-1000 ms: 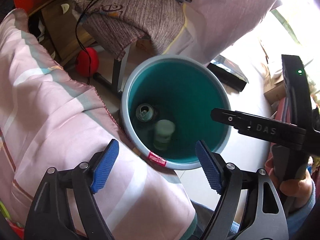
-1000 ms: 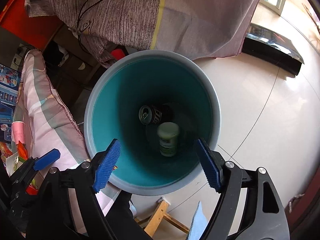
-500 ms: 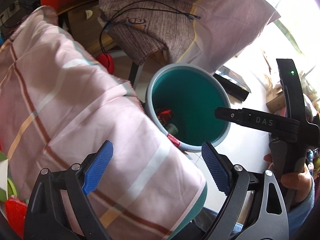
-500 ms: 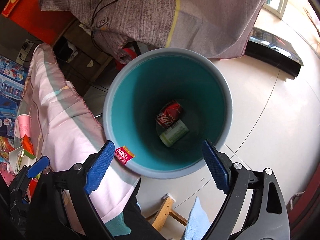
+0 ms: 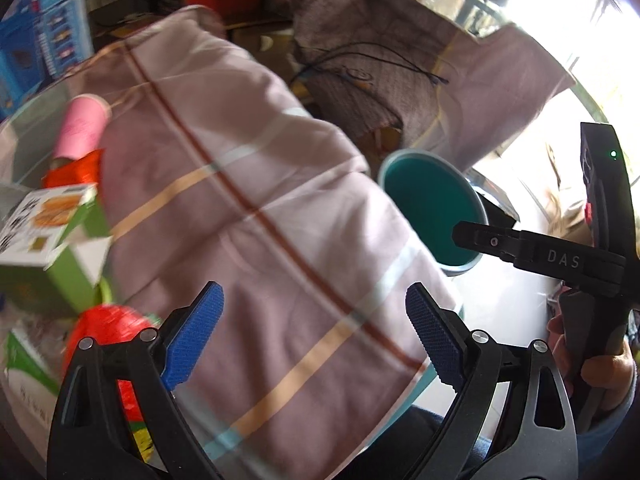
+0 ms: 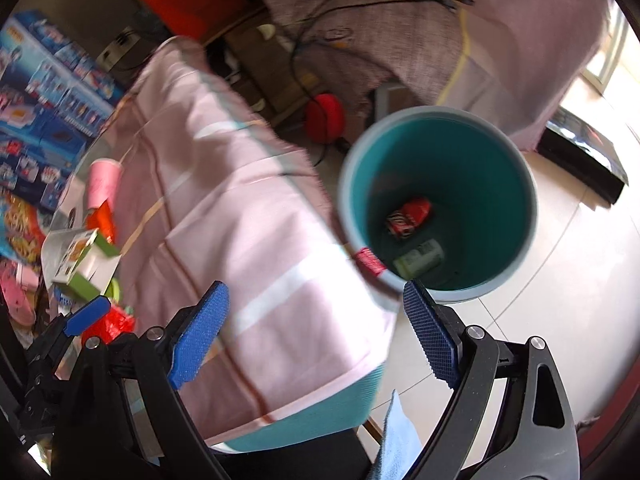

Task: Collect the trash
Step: 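Move both tools back over the table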

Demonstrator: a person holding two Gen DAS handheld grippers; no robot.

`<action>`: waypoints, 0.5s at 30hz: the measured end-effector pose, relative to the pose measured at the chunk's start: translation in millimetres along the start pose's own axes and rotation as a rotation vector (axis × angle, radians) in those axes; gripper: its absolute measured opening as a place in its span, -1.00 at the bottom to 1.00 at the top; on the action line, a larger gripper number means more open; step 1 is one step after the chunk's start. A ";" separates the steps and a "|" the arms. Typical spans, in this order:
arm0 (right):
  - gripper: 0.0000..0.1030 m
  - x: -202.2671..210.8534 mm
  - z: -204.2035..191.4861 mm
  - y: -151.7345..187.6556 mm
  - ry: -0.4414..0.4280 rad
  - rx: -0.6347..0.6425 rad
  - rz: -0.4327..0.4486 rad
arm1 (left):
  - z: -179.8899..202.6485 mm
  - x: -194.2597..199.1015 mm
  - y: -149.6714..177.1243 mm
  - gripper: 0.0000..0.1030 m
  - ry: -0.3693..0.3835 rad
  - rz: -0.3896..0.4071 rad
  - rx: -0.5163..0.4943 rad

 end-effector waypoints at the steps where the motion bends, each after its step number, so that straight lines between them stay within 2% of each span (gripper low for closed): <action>1: 0.65 0.4 -12.7 4.1 -0.008 0.023 -0.004 | -8.2 6.5 3.4 0.80 -0.008 0.007 0.014; 8: 0.65 -4.5 -79.6 41.0 -0.050 0.139 -0.053 | -85.1 61.0 37.4 0.80 -0.109 0.071 0.137; 15: 0.65 -19.8 -157.3 90.6 -0.138 0.261 -0.149 | -168.6 103.4 93.5 0.80 -0.195 0.109 0.317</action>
Point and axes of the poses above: each gripper's, at about its wrist camera, not at the fingertips, and x roughly against the way its jaws point, z to its right, y to its underside, the point moved 8 cm from there along -x, roughly the way its jaws point, and after that the axes turned 5 degrees about z, right-handed, at the moved point
